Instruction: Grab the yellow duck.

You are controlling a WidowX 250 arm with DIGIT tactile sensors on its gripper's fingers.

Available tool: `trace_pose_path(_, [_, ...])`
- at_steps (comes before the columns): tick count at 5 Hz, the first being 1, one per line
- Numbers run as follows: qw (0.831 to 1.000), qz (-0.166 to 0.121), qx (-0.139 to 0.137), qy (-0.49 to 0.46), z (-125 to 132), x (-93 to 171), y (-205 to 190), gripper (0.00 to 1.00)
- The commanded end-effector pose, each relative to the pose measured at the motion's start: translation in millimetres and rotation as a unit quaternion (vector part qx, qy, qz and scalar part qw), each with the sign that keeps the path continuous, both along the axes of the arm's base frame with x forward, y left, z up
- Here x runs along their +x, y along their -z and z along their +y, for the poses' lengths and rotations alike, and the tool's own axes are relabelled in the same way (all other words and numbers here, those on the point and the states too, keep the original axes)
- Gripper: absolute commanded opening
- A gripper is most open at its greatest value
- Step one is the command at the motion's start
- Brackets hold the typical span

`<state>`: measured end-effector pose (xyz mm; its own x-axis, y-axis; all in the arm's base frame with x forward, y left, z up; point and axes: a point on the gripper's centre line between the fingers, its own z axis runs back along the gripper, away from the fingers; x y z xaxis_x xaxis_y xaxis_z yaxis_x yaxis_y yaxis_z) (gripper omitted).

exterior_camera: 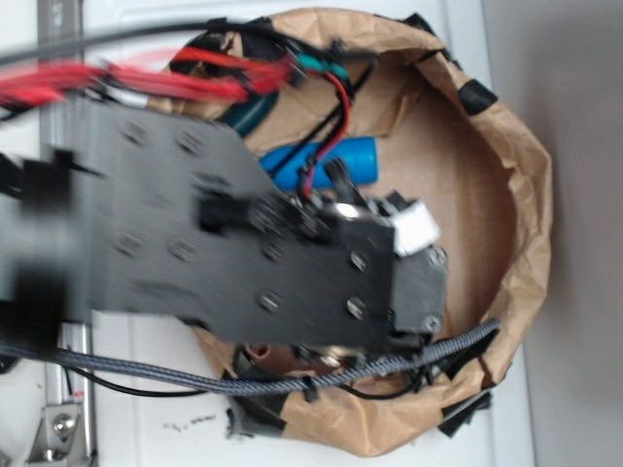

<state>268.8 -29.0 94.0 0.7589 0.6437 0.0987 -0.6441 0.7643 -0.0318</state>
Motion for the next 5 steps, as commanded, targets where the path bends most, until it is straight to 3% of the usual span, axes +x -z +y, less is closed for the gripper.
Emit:
trace_pose_path(1, [1.0,-0.013,-0.017,0.014,-9.8,0.9,15.5,1.0])
trace_pose_path(2, [0.999,-0.041,-0.021,0.021,-29.7,-4.8,16.1,1.0])
trace_pose_path(4, [0.999,-0.028,-0.007,0.03,-36.5,-18.9,48.7,1.0])
trace_pose_path(5, [0.998,-0.046,-0.004,0.033,-38.5,-19.6,47.6,1.0])
